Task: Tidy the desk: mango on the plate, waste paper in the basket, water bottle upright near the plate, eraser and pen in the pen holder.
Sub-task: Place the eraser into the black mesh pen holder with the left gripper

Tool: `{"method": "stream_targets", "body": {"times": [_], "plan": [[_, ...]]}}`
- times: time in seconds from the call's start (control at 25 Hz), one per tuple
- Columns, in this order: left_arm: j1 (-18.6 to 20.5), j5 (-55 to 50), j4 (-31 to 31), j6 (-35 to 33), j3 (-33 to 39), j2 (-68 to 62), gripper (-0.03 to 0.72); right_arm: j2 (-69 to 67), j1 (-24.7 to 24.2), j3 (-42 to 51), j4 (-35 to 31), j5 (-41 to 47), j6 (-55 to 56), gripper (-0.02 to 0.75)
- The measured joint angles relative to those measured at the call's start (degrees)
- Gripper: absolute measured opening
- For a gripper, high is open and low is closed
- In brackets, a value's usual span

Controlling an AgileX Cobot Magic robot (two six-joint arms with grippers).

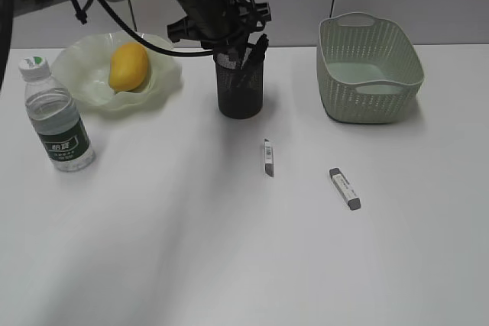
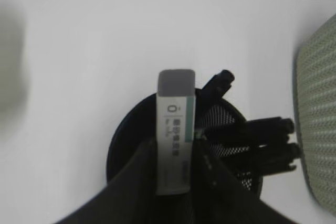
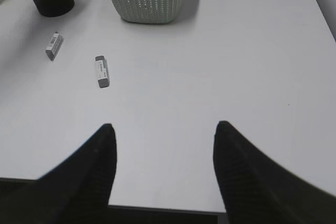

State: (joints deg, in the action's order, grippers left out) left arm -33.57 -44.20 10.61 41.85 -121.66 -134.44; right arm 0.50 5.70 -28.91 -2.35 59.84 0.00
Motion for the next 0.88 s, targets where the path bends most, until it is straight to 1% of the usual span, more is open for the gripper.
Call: {"method": "stream_targets", "body": {"times": [0.08, 0.12, 0.2, 0.28, 0.32, 0.4, 0.48, 0.64, 0.8, 0.88], "plan": [[0.0, -0.4, -0.6, -0.9, 0.0, -0.1, 0.158, 0.0, 0.0, 0.0, 0.0, 0.0, 0.0, 0.466], [0.0, -0.5, -1.2, -1.5, 0.0, -0.1, 0.185, 0.0, 0.0, 0.0, 0.0, 0.0, 0.0, 0.466], [0.0, -0.3, -2.0, -2.1, 0.0, -0.1, 0.3, 0.0, 0.0, 0.0, 0.0, 0.0, 0.0, 0.466], [0.0, -0.4, -2.3, -2.3, 0.0, -0.1, 0.443, 0.0, 0.0, 0.0, 0.0, 0.0, 0.0, 0.466], [0.0, -0.5, -2.4, -2.4, 0.0, -0.1, 0.496, 0.0, 0.0, 0.0, 0.0, 0.0, 0.0, 0.466], [0.0, -0.8, -2.5, -2.8, 0.0, -0.1, 0.546, 0.0, 0.0, 0.0, 0.0, 0.0, 0.0, 0.466], [0.0, -1.3, -2.6, -4.7, 0.0, 0.7, 0.564, 0.0, 0.0, 0.0, 0.0, 0.0, 0.0, 0.466], [0.0, -4.2, -2.3, -11.4, 0.0, 5.8, 0.575, 0.0, 0.0, 0.0, 0.0, 0.0, 0.0, 0.466], [0.5, -10.2, -2.0, -22.0, -0.1, 13.8, 0.575, 0.0, 0.0, 0.0, 0.1, -0.1, 0.0, 0.466], [1.9, -14.7, -3.9, -29.1, -0.1, 17.5, 0.575, -0.2, 0.0, -0.3, 0.1, -0.2, 0.0, 0.466]]}}
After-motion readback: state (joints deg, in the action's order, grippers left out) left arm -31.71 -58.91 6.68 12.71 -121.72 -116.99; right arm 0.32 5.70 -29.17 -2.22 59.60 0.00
